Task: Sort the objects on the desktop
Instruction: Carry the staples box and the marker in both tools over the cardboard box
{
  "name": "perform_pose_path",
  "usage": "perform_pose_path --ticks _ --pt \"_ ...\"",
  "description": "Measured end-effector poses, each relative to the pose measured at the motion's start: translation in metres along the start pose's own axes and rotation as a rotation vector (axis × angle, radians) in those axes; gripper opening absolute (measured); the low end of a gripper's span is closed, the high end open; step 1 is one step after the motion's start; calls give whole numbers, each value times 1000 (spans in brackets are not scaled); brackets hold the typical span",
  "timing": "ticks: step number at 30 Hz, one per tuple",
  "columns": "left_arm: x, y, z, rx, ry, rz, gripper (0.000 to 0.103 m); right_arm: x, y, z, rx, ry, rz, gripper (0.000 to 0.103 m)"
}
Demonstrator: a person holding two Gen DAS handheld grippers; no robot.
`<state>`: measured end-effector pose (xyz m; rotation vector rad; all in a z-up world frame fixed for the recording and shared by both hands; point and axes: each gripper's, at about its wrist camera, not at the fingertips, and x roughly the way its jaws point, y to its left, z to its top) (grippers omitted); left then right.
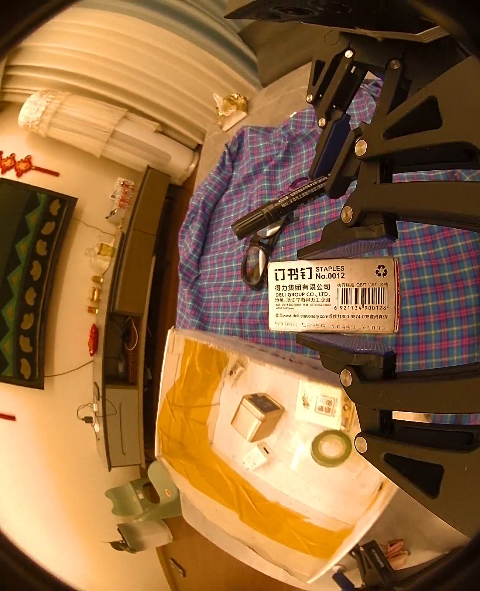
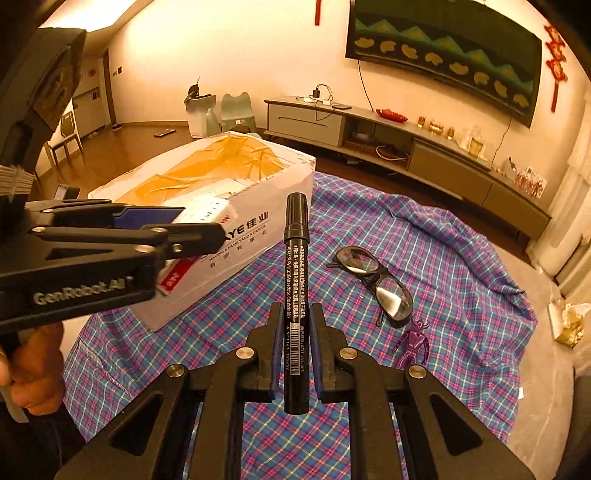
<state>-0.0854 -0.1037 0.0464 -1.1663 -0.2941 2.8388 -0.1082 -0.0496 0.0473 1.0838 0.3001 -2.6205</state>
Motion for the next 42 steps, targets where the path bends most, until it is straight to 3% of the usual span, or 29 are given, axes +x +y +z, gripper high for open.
perform_pose_path --ticks 19,42 --pt "-28 55 4 -81 -70 -28 39 -18 49 23 -8 14 38 15" --pt "-32 121 14 -206 -83 -29 39 9 107 94 -104 14 129 15"
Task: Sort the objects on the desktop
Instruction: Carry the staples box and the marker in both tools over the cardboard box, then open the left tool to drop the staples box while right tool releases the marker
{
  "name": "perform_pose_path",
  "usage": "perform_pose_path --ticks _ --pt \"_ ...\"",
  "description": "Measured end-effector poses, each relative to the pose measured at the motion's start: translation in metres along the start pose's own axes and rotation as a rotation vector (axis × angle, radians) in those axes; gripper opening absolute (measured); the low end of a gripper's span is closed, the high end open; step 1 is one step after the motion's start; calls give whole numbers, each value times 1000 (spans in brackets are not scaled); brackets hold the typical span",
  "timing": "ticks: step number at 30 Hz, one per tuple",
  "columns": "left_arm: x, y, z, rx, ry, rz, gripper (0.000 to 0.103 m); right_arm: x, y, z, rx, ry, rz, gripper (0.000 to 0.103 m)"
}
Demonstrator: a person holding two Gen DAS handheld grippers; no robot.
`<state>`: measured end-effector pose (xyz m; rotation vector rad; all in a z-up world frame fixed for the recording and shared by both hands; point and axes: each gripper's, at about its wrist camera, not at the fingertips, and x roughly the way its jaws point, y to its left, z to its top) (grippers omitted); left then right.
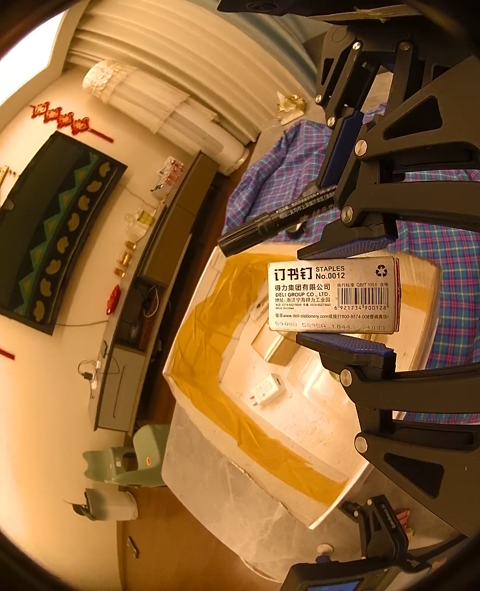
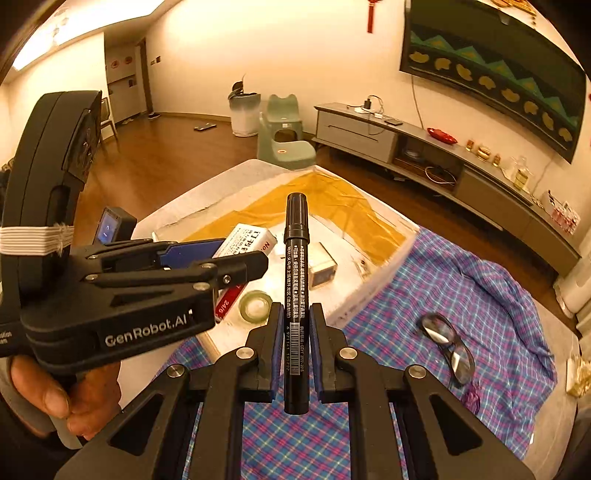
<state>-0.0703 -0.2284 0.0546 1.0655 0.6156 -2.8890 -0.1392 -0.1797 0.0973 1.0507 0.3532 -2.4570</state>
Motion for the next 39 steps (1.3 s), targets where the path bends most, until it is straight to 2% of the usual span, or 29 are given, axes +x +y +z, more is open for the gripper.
perform_pose_path --ticks 14,31,39 --pt "11 36 15 -69 7 50 39 31 0 27 -36 30 12 15" --pt "31 47 17 -44 65 103 39 74 -22 51 21 94 62 15" --pt "39 51 19 -39 90 125 39 96 -31 61 6 125 38 15"
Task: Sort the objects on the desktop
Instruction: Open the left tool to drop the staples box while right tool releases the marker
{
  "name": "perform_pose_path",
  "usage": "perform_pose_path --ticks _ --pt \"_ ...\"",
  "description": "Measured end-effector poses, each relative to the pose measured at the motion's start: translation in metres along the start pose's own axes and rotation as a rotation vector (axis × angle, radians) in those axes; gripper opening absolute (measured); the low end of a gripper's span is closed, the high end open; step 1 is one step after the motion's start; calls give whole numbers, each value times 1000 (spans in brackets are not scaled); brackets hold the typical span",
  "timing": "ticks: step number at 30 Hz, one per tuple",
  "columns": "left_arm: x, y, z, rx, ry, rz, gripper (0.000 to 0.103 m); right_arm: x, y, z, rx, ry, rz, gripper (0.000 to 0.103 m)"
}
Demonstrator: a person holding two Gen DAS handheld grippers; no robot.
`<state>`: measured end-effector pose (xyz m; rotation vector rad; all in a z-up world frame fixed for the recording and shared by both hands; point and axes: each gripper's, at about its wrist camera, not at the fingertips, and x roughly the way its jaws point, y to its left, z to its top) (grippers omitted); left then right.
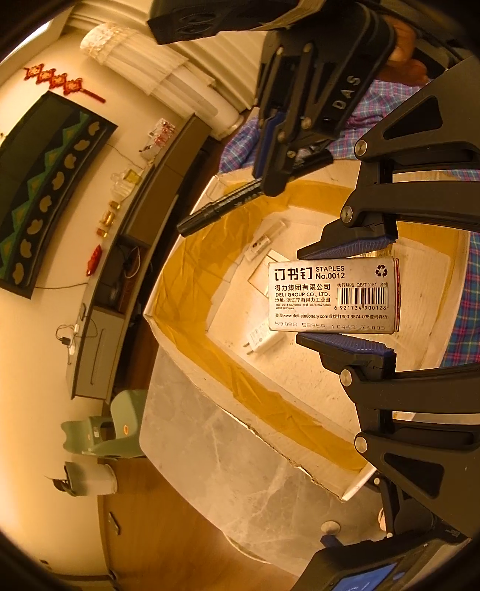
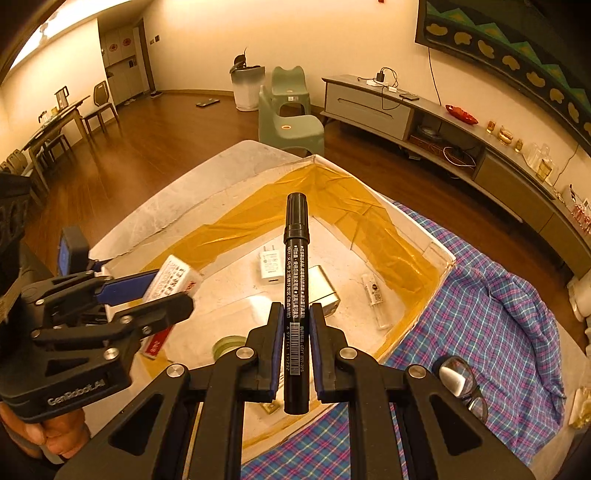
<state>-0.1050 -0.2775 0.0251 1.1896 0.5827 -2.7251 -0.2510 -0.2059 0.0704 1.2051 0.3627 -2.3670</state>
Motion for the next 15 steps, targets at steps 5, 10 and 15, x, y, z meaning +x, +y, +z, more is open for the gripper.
perform_pose_path --ticks 5,10,15 --pt "11 -3 1 27 25 35 39 13 -6 9 -16 19 -18 15" --pt "20 3 6 9 38 54 39 30 -11 15 -22 49 -24 15" --pt "29 8 8 -13 57 72 39 51 -17 21 -21 85 -36 15"
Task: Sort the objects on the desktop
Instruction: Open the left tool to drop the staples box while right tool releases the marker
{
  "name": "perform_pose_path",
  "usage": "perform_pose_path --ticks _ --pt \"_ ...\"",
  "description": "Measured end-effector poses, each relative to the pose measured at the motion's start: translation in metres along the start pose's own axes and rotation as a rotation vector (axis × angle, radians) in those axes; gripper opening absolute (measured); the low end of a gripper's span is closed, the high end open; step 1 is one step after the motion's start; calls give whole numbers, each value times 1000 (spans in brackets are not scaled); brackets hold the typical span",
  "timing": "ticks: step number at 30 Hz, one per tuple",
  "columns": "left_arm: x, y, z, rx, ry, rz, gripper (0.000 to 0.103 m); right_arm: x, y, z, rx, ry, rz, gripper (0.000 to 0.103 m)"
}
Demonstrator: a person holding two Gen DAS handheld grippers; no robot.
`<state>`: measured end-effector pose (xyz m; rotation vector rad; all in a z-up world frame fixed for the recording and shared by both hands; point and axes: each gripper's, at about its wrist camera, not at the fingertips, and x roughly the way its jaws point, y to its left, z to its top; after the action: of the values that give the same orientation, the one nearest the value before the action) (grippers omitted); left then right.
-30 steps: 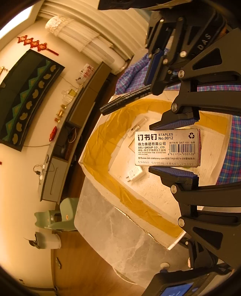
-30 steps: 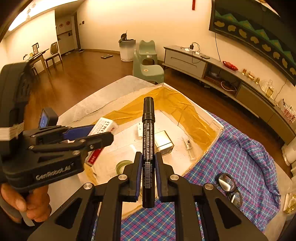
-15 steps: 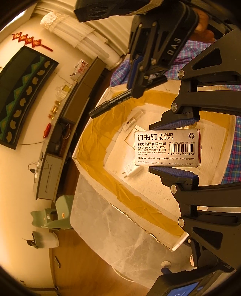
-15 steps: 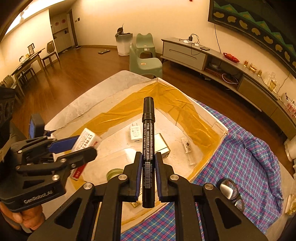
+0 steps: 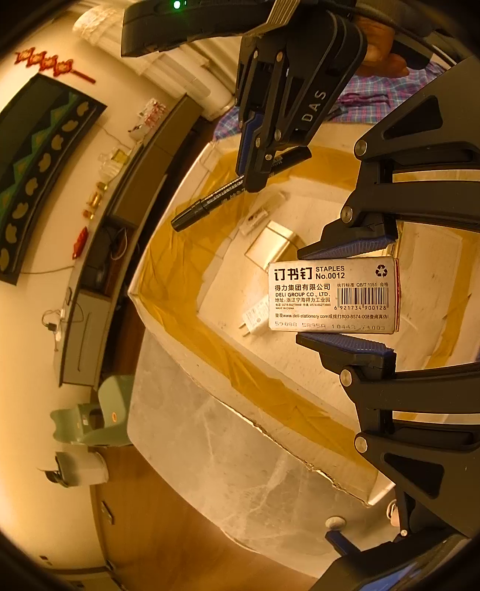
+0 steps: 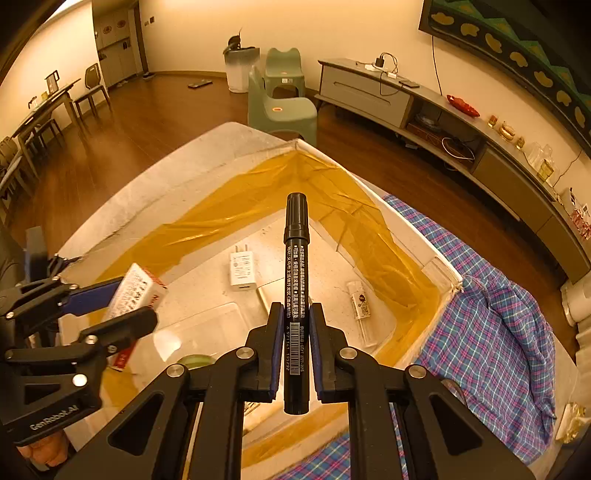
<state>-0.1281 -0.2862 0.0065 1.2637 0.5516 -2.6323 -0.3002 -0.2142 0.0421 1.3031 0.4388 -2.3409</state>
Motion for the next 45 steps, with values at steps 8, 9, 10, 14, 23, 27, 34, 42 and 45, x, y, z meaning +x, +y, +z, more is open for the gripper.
perform_pose_path --ticks 8,9,10,14,23,27,34,42,45 --pt "17 1 6 6 44 12 39 33 -13 11 4 73 -20 15" --pt "20 0 6 5 54 12 39 38 -16 13 7 85 -20 15" --pt "23 -2 7 6 64 9 39 41 -17 14 10 92 -20 15" --pt "29 -10 6 34 85 1 39 53 -24 20 21 121 -17 15" --pt "29 -13 9 10 81 -22 40 69 -36 28 30 157 -35 15" --pt "28 -9 12 -26 71 -37 46 70 -41 27 52 157 -33 17" --pt "26 -3 13 -51 68 -35 47 68 -40 18 59 156 -18 22" --pt "24 -5 11 -30 66 -20 47 57 -30 10 36 145 7 25" --pt "22 -6 10 -19 65 -22 47 53 -27 7 28 146 9 26"
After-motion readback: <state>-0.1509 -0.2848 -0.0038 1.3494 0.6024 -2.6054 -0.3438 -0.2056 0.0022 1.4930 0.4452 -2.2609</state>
